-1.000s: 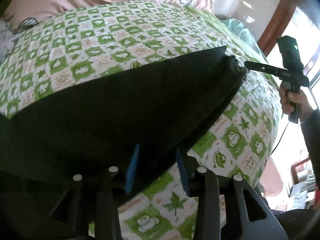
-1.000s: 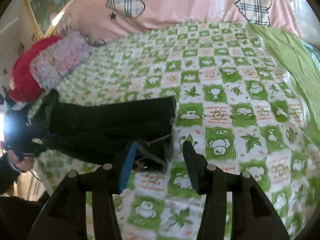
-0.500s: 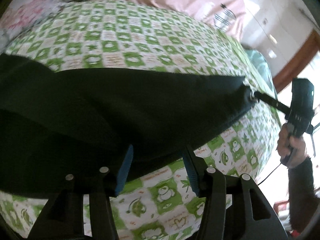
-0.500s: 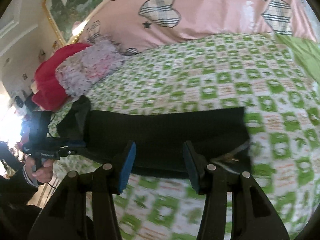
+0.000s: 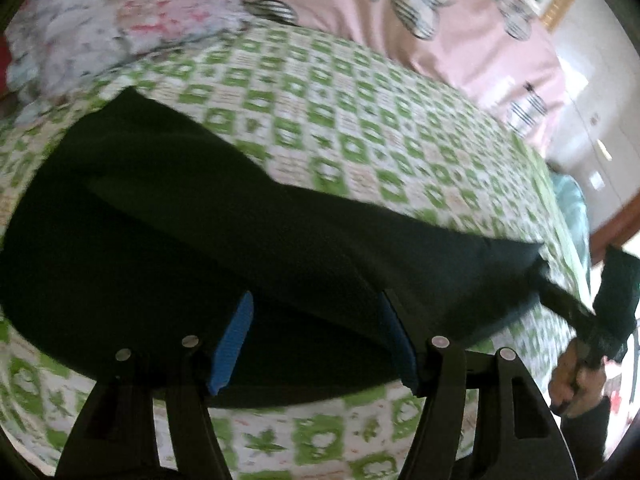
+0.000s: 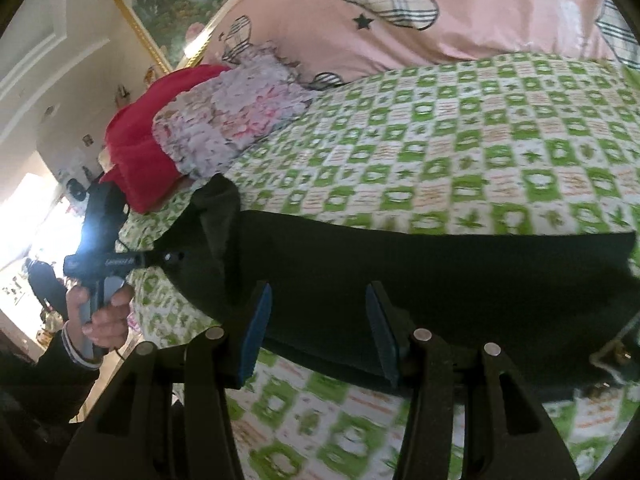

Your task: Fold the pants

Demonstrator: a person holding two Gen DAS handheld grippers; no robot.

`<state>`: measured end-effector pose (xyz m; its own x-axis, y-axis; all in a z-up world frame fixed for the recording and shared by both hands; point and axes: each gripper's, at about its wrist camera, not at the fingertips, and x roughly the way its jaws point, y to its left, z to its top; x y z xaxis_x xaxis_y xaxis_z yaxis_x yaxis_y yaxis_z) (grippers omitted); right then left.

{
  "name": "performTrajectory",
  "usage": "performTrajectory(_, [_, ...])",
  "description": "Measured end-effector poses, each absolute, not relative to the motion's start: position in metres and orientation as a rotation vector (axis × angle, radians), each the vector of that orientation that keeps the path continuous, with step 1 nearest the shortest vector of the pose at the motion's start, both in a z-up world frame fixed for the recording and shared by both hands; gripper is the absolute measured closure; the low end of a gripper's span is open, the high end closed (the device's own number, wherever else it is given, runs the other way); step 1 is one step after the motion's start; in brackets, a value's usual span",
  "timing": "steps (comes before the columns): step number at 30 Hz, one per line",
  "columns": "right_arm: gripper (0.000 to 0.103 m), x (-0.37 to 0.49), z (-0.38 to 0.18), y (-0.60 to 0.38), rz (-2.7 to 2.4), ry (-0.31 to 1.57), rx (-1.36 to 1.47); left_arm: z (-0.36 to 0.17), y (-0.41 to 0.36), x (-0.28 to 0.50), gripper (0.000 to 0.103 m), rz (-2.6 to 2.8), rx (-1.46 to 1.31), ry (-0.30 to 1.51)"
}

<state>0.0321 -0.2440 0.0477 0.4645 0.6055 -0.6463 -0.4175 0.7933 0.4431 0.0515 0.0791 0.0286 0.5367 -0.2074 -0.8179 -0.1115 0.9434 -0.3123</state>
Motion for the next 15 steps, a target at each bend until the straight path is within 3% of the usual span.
performTrajectory(1, [0.053,0.033,0.048,-0.239,0.648,0.888,0.234,0.03,0.086,0.055,0.029,-0.032,-0.352,1.017])
performTrajectory(15, [0.053,0.049,0.046,-0.156,0.81,0.918,0.175,0.055,0.142,0.115,0.027,0.175,-0.392,1.072])
